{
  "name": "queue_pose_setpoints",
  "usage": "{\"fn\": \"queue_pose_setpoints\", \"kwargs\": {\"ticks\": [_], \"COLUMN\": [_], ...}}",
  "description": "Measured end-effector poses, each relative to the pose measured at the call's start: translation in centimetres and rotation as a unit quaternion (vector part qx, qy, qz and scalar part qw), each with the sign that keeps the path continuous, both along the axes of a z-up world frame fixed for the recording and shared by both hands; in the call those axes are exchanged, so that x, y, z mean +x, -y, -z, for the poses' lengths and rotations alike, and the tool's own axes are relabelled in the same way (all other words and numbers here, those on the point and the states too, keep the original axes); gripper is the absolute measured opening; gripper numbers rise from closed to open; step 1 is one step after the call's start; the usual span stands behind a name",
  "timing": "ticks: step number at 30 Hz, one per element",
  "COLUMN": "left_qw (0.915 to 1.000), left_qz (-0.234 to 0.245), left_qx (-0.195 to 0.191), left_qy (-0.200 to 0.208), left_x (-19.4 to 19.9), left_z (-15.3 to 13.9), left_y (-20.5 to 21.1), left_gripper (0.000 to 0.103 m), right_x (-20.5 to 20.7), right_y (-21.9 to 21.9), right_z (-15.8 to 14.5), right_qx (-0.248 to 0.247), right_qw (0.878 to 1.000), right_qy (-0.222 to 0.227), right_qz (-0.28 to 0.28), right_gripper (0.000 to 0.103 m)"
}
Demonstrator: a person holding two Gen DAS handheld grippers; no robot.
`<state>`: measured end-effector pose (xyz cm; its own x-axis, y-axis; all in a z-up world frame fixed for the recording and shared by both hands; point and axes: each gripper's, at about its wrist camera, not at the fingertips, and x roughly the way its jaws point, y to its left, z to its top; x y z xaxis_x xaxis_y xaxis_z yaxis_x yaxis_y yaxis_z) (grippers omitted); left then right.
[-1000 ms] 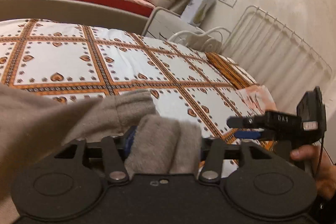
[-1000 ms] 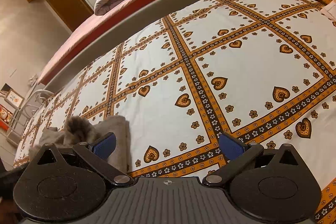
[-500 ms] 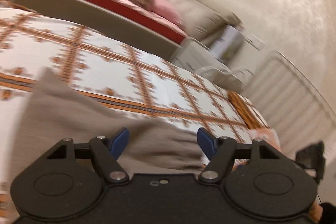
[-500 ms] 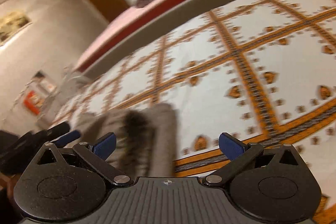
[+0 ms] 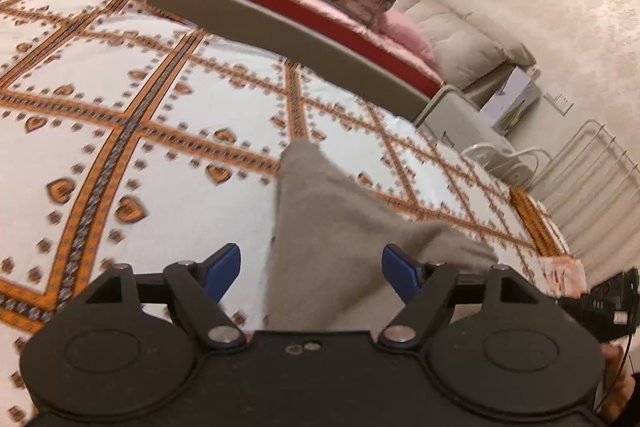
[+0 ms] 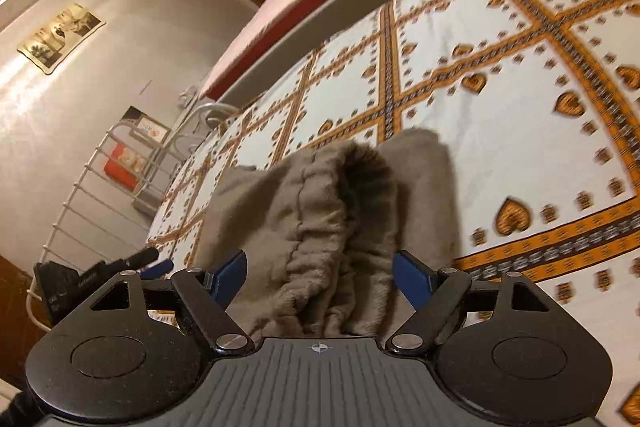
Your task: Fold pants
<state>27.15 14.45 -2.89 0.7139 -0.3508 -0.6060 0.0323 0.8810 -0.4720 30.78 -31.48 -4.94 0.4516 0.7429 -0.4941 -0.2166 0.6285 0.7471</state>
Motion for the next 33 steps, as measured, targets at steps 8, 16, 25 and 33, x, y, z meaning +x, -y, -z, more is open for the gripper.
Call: {"fn": "queue_pose_setpoints", "kwargs": {"ticks": [8, 16, 25, 33], "left_qw": [0.9997, 0.9996, 0.9997, 0.9997], "left_qz": [0.002, -0.015, -0.006, 0.008], "left_qx": [0.006, -0.010, -0.009, -0.005], "left_qy": [-0.022, -0.024, -0.024, -0.023], "left_x": [-0.8, -0.6, -0.3, 0.2], "left_z": [1.4, 1.5, 1.6, 1.7], "left_y": [-1.5, -2.3, -1.9, -1.0], "left_gripper": [0.070, 0.070, 0.070, 0.074], "right_x": [2.3, 1.5, 4.2, 2.5], "right_y": [-3.3, -4.5, -1.7, 1.2], "right_z": [3.0, -1.5, 0.9, -0.2], "right_qx": [0.007, -0.024, -0.059, -0.042], "right_qw": [0.998, 0.997, 0.998, 0.996], "right_qy": [-0.062, 0.061, 0.005, 0.033], "right_qz": [-0.018, -0.032, 0.022, 0.072], "right_gripper": [0.065, 0.021, 0.025, 0.053]}}
